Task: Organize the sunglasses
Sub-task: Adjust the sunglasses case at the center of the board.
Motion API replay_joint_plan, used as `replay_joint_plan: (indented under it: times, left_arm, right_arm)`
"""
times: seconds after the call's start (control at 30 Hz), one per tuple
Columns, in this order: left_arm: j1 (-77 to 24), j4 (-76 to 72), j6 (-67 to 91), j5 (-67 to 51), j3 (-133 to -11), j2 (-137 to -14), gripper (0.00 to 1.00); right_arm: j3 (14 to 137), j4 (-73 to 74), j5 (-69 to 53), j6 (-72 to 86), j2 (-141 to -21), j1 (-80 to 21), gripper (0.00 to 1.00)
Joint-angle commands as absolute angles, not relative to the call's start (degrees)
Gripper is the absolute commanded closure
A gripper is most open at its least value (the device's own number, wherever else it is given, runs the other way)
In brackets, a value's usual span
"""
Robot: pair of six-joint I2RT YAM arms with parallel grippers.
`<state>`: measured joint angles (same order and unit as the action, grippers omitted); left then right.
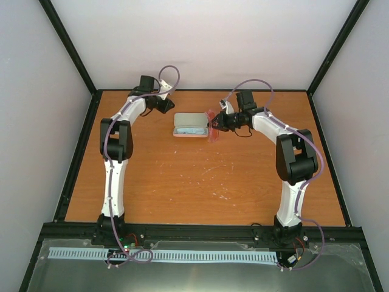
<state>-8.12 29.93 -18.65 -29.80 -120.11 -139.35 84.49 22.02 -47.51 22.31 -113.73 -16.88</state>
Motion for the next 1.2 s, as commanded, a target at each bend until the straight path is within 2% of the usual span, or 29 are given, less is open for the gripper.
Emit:
replay_joint_plan:
  times: [0.0, 0.17, 0.77, 0.97, 1.17]
  left_arm:
    - [-8.26, 35.03, -23.51, -23.30, -126.31, -142.28, 0.82]
    - [-8.08, 38.65, -25.05, -23.26, -130.45, -145.70, 0.81]
    - [-8.21, 43.45, -25.63, -34.88, -126.72, -147.55, 0.81]
    - [-8.47, 41.72, -23.28, -37.97, -120.63, -143.04, 0.82]
    - [-10.00, 36.48, -20.12, -41.03, -108.90, -137.01, 0.83]
  right_arm:
    - [84.51, 19.90, -47.13, 22.54, -113.92, -16.64, 0.97]
    - [83.82, 19.30, -47.10, 22.54, -114.25, -16.64, 0.97]
    - [82.51, 16.82, -46.40, 25.44, -116.37, -16.70, 0.97]
    - [82.38, 17.68, -45.01, 26.56, -116.77, -16.63, 0.97]
    - [79.28, 13.96, -42.54, 29.53, -116.33, -16.70, 0.97]
